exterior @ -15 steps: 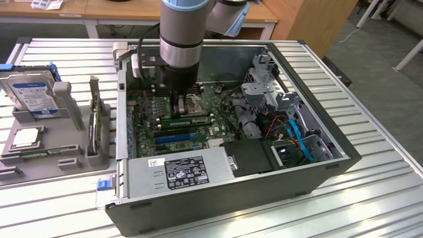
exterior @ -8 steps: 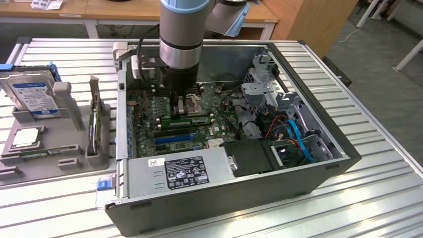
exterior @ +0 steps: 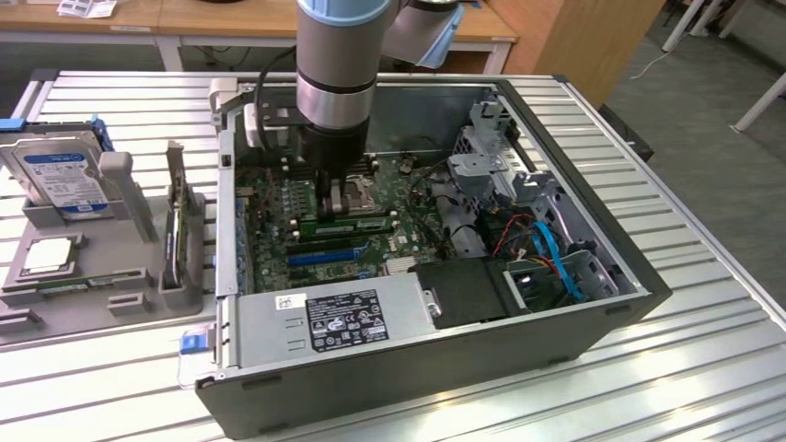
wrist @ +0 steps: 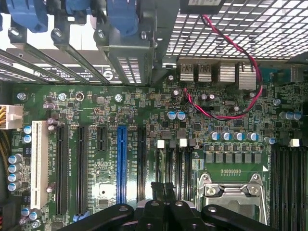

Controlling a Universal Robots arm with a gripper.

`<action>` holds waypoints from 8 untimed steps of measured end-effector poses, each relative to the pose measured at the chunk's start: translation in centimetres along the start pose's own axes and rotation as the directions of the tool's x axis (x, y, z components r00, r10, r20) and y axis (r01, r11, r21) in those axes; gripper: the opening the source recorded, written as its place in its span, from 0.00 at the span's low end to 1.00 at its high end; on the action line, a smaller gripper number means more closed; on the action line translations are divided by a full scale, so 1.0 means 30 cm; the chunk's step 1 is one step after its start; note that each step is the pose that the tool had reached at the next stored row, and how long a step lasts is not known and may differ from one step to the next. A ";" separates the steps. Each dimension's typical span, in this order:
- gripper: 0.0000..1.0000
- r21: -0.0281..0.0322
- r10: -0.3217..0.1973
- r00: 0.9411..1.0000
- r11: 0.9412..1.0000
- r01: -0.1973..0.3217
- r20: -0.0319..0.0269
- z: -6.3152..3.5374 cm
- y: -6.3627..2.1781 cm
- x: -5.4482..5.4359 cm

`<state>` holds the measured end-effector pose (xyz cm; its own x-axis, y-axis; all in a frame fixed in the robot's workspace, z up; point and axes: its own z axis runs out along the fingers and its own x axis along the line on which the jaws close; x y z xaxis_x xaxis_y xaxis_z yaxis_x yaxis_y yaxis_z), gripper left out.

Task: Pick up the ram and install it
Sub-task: 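Press down the ram until it locks into place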

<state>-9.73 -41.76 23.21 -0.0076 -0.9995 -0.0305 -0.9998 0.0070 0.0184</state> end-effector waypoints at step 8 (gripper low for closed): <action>0.10 0.000 0.000 1.000 1.000 0.000 0.000 0.011 0.000 0.001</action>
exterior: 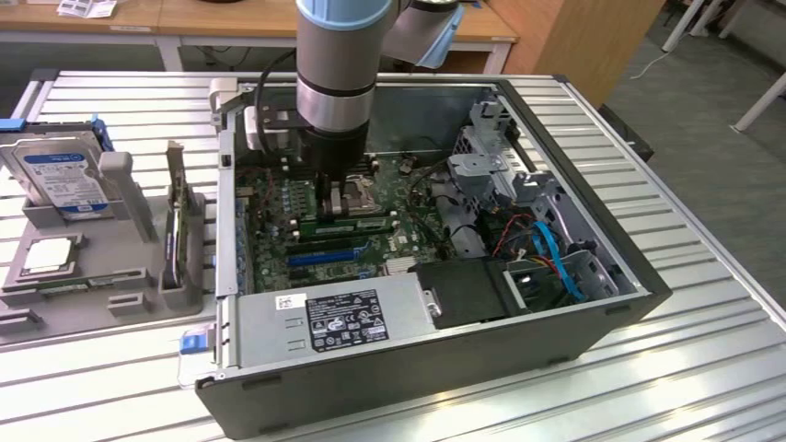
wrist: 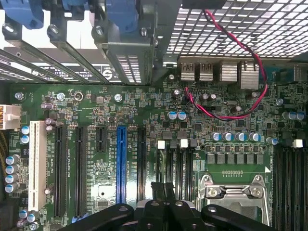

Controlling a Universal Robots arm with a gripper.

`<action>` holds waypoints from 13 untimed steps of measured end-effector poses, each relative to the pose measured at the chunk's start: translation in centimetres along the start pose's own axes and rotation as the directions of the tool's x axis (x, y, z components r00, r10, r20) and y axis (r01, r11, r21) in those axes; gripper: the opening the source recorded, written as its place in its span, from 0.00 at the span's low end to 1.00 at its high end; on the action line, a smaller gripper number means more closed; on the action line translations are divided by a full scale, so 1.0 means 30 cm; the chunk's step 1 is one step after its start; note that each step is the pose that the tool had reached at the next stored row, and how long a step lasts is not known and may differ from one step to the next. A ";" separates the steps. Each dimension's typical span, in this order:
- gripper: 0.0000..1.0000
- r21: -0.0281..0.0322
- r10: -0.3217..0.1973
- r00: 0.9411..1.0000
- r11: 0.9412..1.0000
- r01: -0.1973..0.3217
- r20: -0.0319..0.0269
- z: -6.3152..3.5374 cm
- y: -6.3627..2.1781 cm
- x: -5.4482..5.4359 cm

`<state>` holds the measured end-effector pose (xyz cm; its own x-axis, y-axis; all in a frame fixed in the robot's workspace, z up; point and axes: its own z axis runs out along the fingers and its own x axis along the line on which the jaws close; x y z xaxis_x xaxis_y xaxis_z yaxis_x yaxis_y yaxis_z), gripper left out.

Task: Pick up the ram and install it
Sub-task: 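Press down the ram until it locks into place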

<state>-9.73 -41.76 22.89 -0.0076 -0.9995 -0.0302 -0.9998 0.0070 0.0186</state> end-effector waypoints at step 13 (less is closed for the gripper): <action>0.10 0.000 0.000 1.000 1.000 0.000 0.000 0.005 0.000 0.000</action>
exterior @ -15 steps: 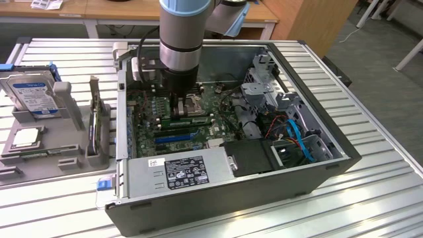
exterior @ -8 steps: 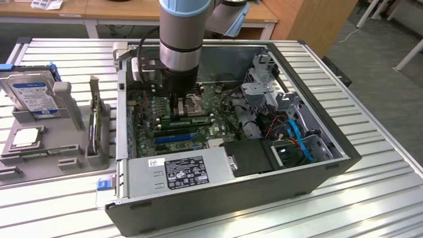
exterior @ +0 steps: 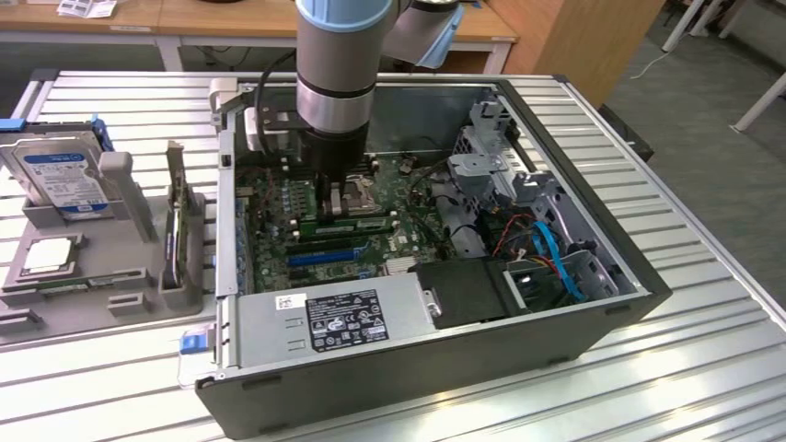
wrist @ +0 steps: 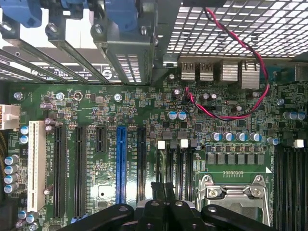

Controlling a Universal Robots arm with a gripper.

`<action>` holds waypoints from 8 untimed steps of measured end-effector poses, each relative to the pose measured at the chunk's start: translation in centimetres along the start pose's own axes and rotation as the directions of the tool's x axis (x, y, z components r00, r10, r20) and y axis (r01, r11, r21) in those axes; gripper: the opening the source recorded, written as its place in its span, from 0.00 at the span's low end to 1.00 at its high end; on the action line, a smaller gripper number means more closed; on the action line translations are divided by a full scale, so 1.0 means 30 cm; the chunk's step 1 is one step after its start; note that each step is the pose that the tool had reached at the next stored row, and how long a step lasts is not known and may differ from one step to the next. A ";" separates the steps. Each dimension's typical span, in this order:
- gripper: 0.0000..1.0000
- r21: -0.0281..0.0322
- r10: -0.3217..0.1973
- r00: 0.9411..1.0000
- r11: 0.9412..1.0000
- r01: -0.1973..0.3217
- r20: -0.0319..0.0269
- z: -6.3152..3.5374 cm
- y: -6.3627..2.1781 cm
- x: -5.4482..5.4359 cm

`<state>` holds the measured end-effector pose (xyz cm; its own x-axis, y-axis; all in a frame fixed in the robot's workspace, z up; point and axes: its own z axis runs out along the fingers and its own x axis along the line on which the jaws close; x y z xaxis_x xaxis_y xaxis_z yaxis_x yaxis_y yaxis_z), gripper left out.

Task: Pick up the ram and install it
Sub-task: 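Press down the ram until it locks into place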

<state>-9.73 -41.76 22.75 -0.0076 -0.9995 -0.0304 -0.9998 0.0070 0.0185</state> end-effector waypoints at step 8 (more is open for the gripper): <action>0.10 0.000 0.000 1.000 1.000 0.000 0.000 0.005 0.000 0.000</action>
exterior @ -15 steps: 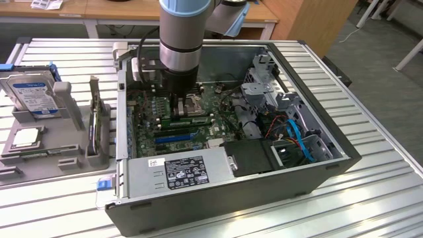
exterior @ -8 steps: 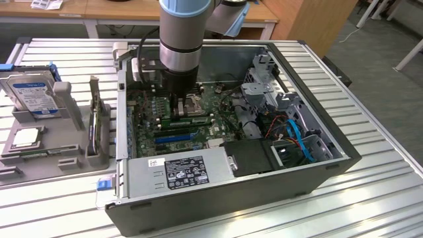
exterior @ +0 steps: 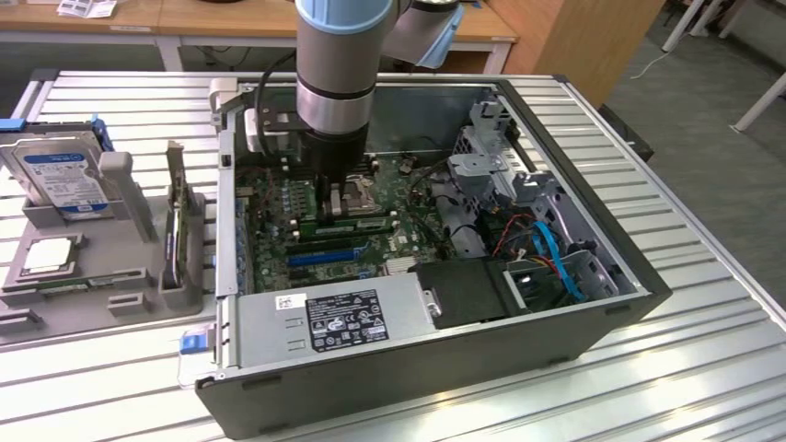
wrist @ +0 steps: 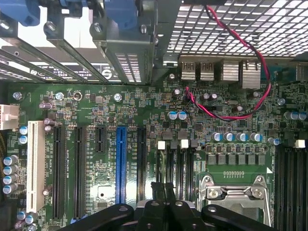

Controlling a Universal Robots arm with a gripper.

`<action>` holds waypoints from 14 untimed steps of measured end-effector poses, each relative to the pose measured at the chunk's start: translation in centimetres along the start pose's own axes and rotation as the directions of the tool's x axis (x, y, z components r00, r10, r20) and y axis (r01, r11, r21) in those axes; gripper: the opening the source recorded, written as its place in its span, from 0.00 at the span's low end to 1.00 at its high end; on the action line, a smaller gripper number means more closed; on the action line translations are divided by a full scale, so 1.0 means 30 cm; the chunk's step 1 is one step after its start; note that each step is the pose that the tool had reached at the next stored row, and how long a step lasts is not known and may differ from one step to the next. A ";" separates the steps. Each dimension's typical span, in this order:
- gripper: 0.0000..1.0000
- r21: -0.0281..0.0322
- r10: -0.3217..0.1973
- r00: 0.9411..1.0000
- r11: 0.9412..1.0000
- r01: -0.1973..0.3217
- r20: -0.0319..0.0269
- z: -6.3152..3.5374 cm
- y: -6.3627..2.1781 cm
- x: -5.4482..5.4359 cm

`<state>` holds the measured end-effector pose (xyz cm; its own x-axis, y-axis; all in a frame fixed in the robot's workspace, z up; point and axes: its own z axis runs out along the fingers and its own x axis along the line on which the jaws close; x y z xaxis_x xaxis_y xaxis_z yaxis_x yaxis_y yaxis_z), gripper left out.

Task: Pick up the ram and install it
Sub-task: 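Press down the ram until it locks into place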

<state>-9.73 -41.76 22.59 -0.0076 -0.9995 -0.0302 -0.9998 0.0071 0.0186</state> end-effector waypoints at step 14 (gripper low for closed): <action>0.10 0.000 0.000 1.000 1.000 0.000 0.000 0.005 0.000 0.000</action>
<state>-9.73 -41.76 22.45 -0.0076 -0.9995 -0.0304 -0.9998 0.0071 0.0184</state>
